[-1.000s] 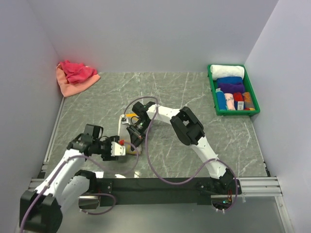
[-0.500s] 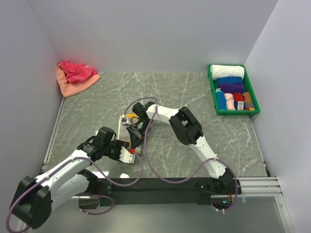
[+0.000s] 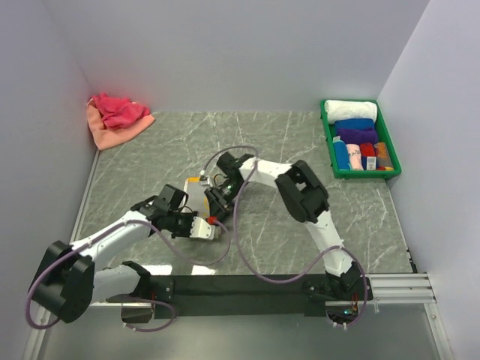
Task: Roll the towels
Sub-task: Roll the towel
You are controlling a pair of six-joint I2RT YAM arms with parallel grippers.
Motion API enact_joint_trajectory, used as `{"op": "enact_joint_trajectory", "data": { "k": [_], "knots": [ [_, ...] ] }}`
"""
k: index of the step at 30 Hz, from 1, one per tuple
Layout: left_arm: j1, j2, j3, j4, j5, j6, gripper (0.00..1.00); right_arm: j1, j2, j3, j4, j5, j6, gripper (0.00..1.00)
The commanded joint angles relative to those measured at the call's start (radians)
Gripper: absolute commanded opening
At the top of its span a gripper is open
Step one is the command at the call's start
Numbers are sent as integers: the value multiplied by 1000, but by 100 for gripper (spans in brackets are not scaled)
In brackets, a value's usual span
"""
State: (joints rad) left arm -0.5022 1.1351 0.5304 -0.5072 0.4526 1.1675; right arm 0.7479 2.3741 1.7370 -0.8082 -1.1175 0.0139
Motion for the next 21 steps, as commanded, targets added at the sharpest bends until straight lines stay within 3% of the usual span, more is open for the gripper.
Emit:
{"op": "enact_joint_trajectory", "data": {
  "k": [1,7,10,15,21],
  "knots": [
    [48,113,15,-244,-42,-17,1,-106,-198,-68,71,223,-31,44],
    [166,328,184,-361,78,4,1,-313,-505,-290,330,364,108,46],
    [211,443,233,-387,96,18,1,-358,-620,-353,382,436,63,44],
    [271,690,402,-516,136,24,1,-357,-759,-438,376,493,-64,36],
    [301,830,505,-528,87,-2,1,-265,-903,-495,226,475,-259,31]
  ]
}}
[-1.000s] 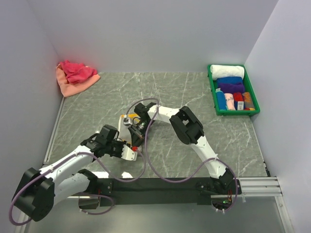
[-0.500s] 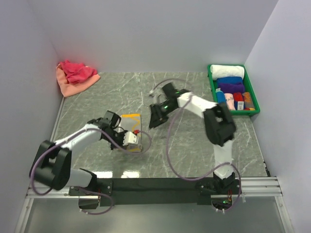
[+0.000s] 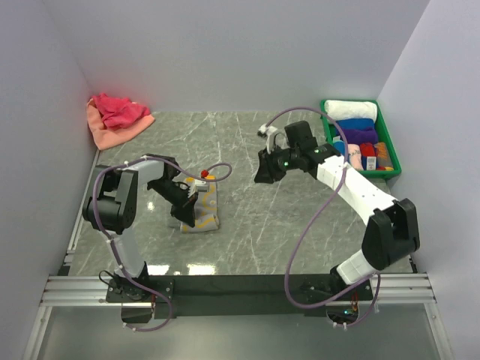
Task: Roll the towels
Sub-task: Roll the towel
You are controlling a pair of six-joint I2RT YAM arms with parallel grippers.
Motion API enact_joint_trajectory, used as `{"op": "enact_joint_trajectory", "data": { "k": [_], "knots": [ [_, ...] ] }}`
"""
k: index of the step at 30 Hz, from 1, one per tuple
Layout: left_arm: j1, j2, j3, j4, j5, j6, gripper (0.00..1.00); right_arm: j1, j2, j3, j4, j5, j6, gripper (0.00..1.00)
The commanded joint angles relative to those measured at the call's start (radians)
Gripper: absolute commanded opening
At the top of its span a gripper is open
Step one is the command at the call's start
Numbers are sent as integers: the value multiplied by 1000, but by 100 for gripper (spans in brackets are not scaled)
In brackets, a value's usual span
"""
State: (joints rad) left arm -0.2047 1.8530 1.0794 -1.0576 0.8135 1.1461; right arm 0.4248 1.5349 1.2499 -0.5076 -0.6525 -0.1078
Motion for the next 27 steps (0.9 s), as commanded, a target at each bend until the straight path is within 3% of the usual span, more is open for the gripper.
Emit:
{"op": "enact_joint_trajectory", "data": {
  "k": [1,4,6,8,12,19,27],
  "knots": [
    [4,127,-26,16,-275,15,1,89,-94,-15,-116,26,-179,31],
    [7,181,23,-22,-264,9,1,257,-160,-67,-111,158,-216,34],
    [7,207,46,-35,-263,1,1,398,-176,-99,-74,291,-216,43],
    [10,230,74,-45,-260,-16,2,483,-148,-116,-25,443,-220,62],
    [24,268,106,-82,-234,-17,4,641,-58,-96,62,623,-286,66],
    [37,291,135,-99,-215,-17,3,758,137,-49,291,657,-434,67],
    [45,314,160,-114,-180,-16,3,767,271,-1,350,510,-458,67]
  ]
}}
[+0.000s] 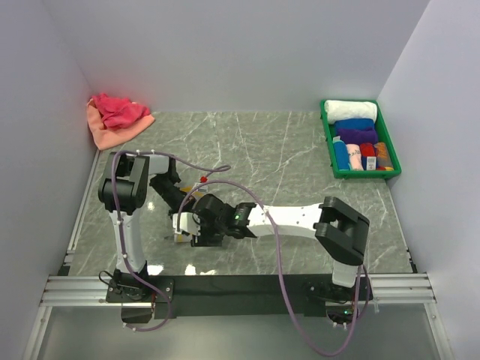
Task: Roll the towels
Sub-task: Roll the towel
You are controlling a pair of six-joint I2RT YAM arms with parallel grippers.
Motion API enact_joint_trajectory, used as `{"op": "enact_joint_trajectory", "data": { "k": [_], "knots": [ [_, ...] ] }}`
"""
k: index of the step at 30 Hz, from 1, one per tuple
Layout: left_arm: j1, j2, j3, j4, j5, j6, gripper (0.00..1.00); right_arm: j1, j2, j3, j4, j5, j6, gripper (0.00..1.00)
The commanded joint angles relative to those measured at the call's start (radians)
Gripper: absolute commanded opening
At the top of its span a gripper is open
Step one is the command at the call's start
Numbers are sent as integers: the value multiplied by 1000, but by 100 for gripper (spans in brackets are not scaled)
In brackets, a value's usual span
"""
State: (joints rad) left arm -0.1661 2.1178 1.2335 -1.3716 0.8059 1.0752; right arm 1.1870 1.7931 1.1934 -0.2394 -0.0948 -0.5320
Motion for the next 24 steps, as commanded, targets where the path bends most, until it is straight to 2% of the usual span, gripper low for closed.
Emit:
{"op": "enact_joint_trajectory", "data": {
  "k": [1,6,9,10,12,13,15,18,21,24],
  "knots": [
    [10,48,7,201,-171,55,3,2,40,58,81,-54,-39,66],
    [17,54,18,203,-160,51,3,0,133,67,78,-109,-46,59],
    [30,51,27,204,-148,43,5,0,173,101,36,-158,-39,37],
    [34,51,34,203,-134,40,7,-1,202,130,-9,-170,-31,23],
    [56,35,40,195,-120,43,9,-9,239,158,-53,-197,-17,10],
    [65,25,44,195,-103,40,14,-15,250,187,-105,-227,-7,0],
    [103,-7,50,186,-82,38,20,-30,268,215,-164,-258,12,0],
    [163,-56,78,145,-21,60,37,-43,310,282,-308,-290,41,0],
    [250,-102,99,89,38,86,46,-59,316,285,-395,-298,56,0],
    [312,-130,116,60,79,94,49,-81,339,295,-500,-313,75,0]
  ]
}}
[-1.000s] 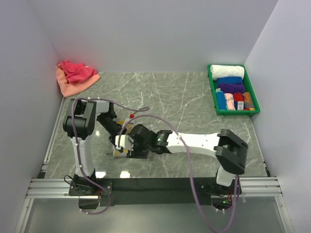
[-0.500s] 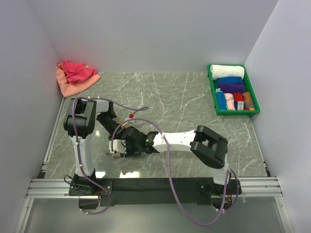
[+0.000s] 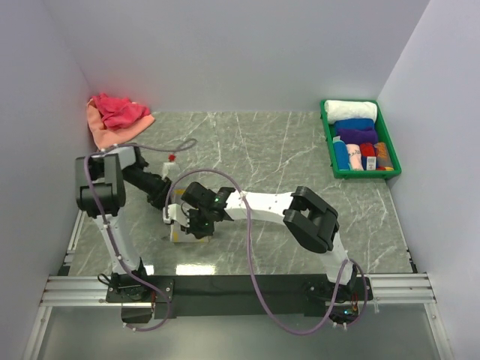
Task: Roll the towels
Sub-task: Roll the towel
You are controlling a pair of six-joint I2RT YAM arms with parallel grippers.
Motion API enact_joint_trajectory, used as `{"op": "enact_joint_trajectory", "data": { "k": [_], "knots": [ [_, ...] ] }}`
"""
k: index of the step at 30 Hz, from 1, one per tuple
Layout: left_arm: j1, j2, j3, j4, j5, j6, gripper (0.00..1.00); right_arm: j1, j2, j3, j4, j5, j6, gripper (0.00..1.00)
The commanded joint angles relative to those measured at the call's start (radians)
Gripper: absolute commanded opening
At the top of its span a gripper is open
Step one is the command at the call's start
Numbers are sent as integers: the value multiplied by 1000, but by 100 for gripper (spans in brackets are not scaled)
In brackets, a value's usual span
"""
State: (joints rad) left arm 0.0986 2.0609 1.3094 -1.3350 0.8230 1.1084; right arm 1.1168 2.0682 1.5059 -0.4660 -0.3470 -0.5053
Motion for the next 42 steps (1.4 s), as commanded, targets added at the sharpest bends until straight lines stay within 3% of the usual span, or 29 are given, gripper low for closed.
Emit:
{"op": "enact_joint_trajectory", "data": {
  "k": [1,9,14,20,26,28,30,34,38,42],
  "knots": [
    [70,-79,42,17,71,59,51,-17,67,-24,-302,-57,53,0],
    [79,-128,-19,218,79,-137,52,-116,35,-108,-420,-62,135,0],
    [41,-131,2,347,82,-269,51,-211,3,-151,-467,-69,172,0],
    [38,-134,53,493,107,-423,53,-227,18,-116,-497,-64,251,0],
    [85,-283,-22,441,165,-276,56,-232,113,31,-560,-142,188,0],
    [113,-346,-68,339,200,-159,56,-242,141,74,-592,-184,165,0],
    [118,-402,-125,292,174,-40,58,-250,193,114,-632,-243,140,0],
    [113,-663,-301,284,96,140,66,-281,268,165,-672,-328,111,0],
    [15,-850,-502,356,-34,286,71,-324,355,244,-724,-403,74,0],
    [-195,-996,-602,506,-107,217,72,-356,412,309,-770,-423,48,0]
  ]
}}
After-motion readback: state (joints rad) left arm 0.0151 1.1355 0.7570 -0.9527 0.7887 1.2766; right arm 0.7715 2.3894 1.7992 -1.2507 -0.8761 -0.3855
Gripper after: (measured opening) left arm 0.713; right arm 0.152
